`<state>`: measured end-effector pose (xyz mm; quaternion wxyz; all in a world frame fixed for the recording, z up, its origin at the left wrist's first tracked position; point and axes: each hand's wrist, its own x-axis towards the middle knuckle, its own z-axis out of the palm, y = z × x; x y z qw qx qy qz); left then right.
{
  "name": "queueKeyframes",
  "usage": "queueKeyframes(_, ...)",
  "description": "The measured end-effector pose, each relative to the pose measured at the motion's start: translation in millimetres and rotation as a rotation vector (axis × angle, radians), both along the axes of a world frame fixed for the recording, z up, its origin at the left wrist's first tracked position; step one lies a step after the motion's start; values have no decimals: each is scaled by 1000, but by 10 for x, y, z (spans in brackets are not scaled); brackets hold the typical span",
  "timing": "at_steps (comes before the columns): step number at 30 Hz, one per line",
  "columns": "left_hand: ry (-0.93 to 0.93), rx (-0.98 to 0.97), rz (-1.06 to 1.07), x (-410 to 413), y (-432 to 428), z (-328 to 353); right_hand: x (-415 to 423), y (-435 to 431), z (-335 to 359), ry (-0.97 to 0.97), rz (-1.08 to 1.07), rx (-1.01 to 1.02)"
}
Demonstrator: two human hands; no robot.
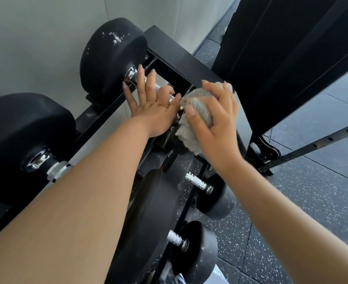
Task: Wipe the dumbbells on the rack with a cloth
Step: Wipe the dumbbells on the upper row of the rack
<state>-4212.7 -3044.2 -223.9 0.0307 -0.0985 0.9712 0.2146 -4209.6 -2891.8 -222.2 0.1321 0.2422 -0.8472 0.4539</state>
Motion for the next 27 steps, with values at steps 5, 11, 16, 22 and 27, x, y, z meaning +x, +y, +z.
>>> queueKeyframes(5,15,-28,-17,0,-11,-26,138,-10,-199,287,22,110)
queueKeyframes(11,40,1,10,28,20,-42,-91,95,-116,311,97,149)
queueKeyframes(16,39,23,63,19,66,-11,-349,91,240,-170,134,-2)
queueKeyframes(22,23,-52,86,4,89,1,-631,40,523,-623,167,-77)
queueKeyframes(27,49,-112,151,68,126,95,-569,241,574,-672,248,18)
